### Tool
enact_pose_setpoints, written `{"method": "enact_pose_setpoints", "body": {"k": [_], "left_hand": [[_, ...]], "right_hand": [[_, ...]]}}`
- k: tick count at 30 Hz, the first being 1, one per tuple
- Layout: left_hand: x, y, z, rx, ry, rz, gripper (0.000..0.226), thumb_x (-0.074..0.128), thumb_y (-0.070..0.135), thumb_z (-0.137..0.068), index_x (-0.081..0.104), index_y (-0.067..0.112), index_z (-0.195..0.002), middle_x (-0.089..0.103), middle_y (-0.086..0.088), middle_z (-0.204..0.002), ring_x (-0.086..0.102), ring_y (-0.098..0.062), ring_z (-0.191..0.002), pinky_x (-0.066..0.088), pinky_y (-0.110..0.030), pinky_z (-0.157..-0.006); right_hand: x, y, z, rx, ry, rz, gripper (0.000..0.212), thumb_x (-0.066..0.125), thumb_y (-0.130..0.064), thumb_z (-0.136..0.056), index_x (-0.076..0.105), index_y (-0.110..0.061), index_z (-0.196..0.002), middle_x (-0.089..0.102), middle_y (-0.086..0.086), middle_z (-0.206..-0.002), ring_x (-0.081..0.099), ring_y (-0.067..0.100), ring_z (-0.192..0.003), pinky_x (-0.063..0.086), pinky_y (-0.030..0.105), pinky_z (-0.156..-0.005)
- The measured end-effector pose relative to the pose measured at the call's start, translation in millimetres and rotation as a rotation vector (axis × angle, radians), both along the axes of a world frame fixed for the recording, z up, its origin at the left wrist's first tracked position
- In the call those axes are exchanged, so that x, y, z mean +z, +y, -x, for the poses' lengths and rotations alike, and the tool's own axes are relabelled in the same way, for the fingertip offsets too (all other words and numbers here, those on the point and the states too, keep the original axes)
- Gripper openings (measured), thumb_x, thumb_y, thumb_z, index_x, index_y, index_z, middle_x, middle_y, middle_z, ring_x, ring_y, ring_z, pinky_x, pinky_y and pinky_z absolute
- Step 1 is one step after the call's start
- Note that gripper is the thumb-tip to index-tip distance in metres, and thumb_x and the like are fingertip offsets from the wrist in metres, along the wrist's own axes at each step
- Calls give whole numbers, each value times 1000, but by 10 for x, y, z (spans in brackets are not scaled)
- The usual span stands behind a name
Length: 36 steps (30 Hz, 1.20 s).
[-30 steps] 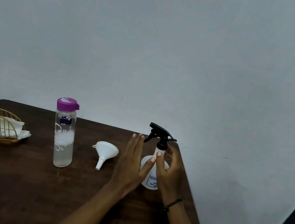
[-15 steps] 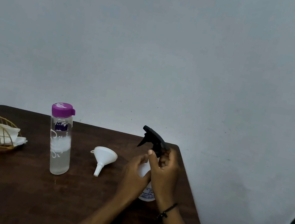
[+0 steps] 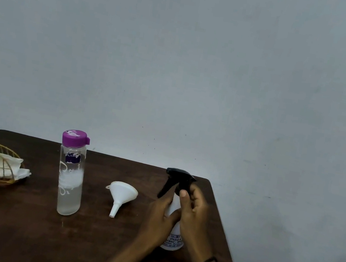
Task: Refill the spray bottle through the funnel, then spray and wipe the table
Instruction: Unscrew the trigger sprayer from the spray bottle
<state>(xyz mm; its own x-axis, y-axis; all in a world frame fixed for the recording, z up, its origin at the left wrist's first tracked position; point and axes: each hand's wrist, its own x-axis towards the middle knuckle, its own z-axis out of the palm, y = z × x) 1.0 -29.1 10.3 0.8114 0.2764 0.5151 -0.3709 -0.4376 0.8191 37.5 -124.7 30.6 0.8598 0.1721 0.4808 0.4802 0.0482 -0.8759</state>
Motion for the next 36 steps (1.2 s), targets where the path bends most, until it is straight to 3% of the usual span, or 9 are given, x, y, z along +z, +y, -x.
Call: {"method": "enact_pose_setpoints", "body": {"k": [4, 9, 12, 16, 19, 24, 27, 31, 36], "left_hand": [[0, -40, 21, 1, -10, 16, 25, 54, 30, -92, 64, 34, -114, 72, 12, -103, 66, 3, -99, 50, -12, -80], [-55, -26, 11, 23, 17, -59, 32, 57, 19, -97, 58, 20, -129, 61, 17, -119, 57, 6, -108, 40, -4, -89], [-141, 12, -46, 0, 34, -19, 28, 57, 13, -97, 62, 17, -125, 67, 6, -119, 62, -7, -111, 50, -25, -96], [-91, -58, -2, 1, -29, 58, 22, 47, 25, -103, 68, 18, -103, 72, 2, -94, 68, -8, -92, 53, -24, -81], [-26, -103, 44, 5, -85, 102, 30, 41, 22, -104, 67, 13, -93, 72, -5, -87, 69, -14, -84, 50, -19, -72], [-175, -57, -67, 64, -56, -5, 15, 54, 21, -100, 68, 23, -103, 71, 9, -94, 66, -3, -92, 52, -24, -80], [-224, -50, -91, 82, -6, -7, 22, 58, 47, -94, 65, 26, -99, 65, 16, -90, 60, 13, -95, 44, -9, -80], [-89, -63, -12, 53, -109, -9, 21, 53, 7, -98, 69, 21, -96, 71, 8, -88, 67, -5, -87, 50, -18, -69], [-150, -27, -54, 46, -110, -50, 14, 55, 15, -98, 66, 16, -106, 70, 6, -95, 66, -9, -90, 52, -23, -76]], "right_hand": [[4, 60, 25, -26, 43, -81, 28, 66, -19, -93, 59, -21, -120, 71, -4, -107, 68, 5, -98, 56, 23, -78], [-32, 82, 49, -94, 44, -206, 39, 75, -6, -84, 56, -25, -111, 68, -3, -107, 68, 9, -99, 55, 22, -81], [-51, 72, 112, -89, -13, -183, 36, 61, 1, -93, 57, -28, -115, 69, -8, -113, 66, 5, -107, 53, 18, -83], [-83, 109, 143, -153, -77, -57, 32, 65, -11, -93, 59, -32, -117, 66, -14, -109, 65, -1, -101, 51, 11, -75], [-79, 141, 127, -251, -148, -10, 34, 78, -15, -81, 65, -17, -112, 56, -3, -114, 61, -2, -97, 49, 7, -71], [-67, 136, 175, -285, -193, -21, 37, 71, -7, -88, 64, -18, -123, 64, -8, -115, 62, -3, -103, 44, 1, -74], [-52, 141, 216, -213, -145, -59, 48, 63, -6, -93, 52, -21, -137, 59, -23, -120, 54, -23, -104, 42, -1, -78], [-31, 171, 164, -215, -133, -20, 24, 75, -19, -86, 64, -33, -103, 64, -13, -100, 65, -3, -89, 48, 7, -70], [-56, 174, 101, -284, -179, -6, 14, 70, -15, -89, 68, -21, -102, 57, -7, -109, 63, 7, -96, 45, 4, -73]]}}
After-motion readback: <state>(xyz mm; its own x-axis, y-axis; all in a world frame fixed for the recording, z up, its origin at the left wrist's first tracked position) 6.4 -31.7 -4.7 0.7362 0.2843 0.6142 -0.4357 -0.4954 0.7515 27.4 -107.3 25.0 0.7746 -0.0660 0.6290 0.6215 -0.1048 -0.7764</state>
